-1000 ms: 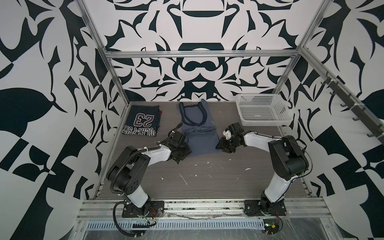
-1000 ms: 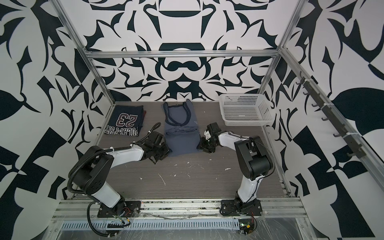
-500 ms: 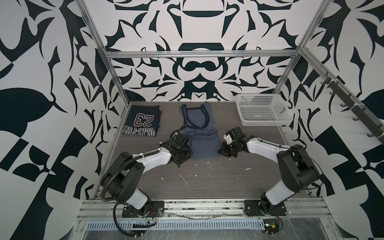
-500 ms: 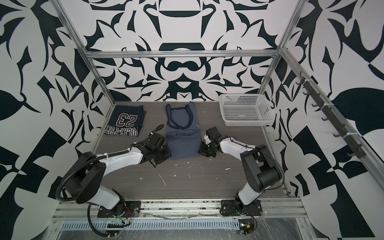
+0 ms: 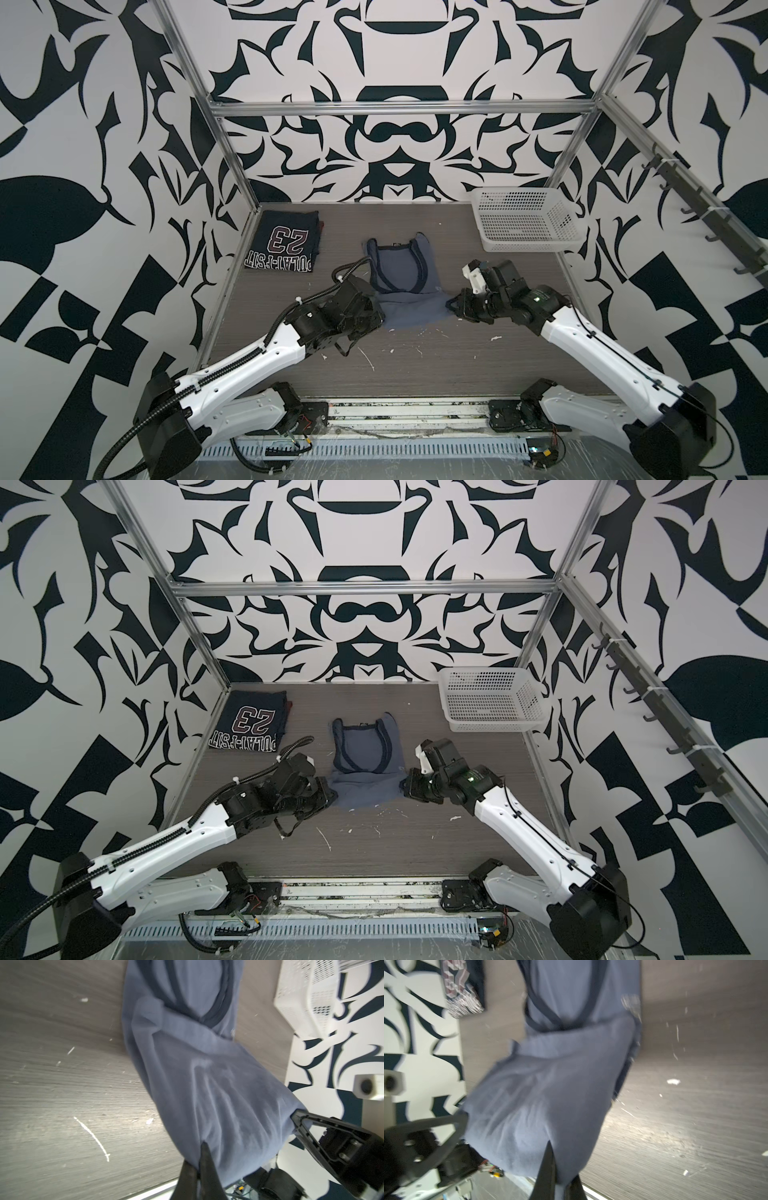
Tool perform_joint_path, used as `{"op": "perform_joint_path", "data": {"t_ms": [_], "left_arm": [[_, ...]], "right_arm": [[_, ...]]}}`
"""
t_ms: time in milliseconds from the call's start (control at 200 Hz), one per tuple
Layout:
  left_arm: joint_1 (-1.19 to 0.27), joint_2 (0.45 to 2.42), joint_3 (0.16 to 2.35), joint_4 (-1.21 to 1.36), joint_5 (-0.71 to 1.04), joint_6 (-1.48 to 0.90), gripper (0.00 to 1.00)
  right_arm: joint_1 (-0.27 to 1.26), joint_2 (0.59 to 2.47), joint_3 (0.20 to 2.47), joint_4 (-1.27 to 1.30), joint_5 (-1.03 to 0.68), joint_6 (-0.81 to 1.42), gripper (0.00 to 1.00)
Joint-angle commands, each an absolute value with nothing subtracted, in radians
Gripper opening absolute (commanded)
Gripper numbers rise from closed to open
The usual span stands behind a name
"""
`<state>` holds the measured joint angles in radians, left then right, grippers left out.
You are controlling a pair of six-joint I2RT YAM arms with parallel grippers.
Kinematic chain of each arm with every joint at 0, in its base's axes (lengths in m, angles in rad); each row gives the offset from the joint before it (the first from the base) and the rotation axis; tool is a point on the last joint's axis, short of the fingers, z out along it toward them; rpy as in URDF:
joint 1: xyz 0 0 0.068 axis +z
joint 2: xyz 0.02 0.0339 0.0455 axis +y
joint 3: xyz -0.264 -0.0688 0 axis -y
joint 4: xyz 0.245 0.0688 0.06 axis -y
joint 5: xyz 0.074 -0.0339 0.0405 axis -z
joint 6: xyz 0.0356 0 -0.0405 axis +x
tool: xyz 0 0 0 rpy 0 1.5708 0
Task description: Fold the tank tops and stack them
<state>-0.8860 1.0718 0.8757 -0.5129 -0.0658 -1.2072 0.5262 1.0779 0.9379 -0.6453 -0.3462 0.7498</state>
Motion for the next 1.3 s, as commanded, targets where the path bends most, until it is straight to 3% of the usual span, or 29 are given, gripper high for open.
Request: {"op": "perform_joint_path", "data": {"t_ms": [0,225,400,710,840,1095,1185,1295], "left_arm": [[-0.841,1.100,0.989,-0.591,-0.070,-1.193,0.00],[-0.590,1.266,1.091,-0.485,0.153,-1.142,0.00],[-0.460,1.507,1.223,-0.421,0.291,-1.118,0.01],[-0.328,1.844,1.489,-0.448,0.344,-1.095,0.01],[-0.295,1.964,1.574,-0.441,0.355,-1.101,0.08],[-0.240,2.195,1.831,-0.494,0.328,-1.048,0.44],[-0.235,2.193,1.903,-0.565,0.247,-0.982,0.55],[-0.237,2.121,1.877,-0.591,0.164,-0.910,0.65]], "right_arm": [[0.528,1.115,1.074,-0.662,-0.327,0.760,0.00],[0.463,1.350,1.304,-0.638,-0.343,0.694,0.00],[0.390,1.559,1.471,-0.626,-0.399,0.640,0.00],[0.298,1.921,1.726,-0.597,-0.493,0.621,0.00],[0.285,2.055,1.851,-0.610,-0.508,0.623,0.00],[0.261,2.285,2.166,-0.703,-0.476,0.559,0.69],[0.261,2.313,2.252,-0.792,-0.407,0.499,0.75],[0.262,2.235,2.140,-0.758,-0.340,0.446,0.77]]}}
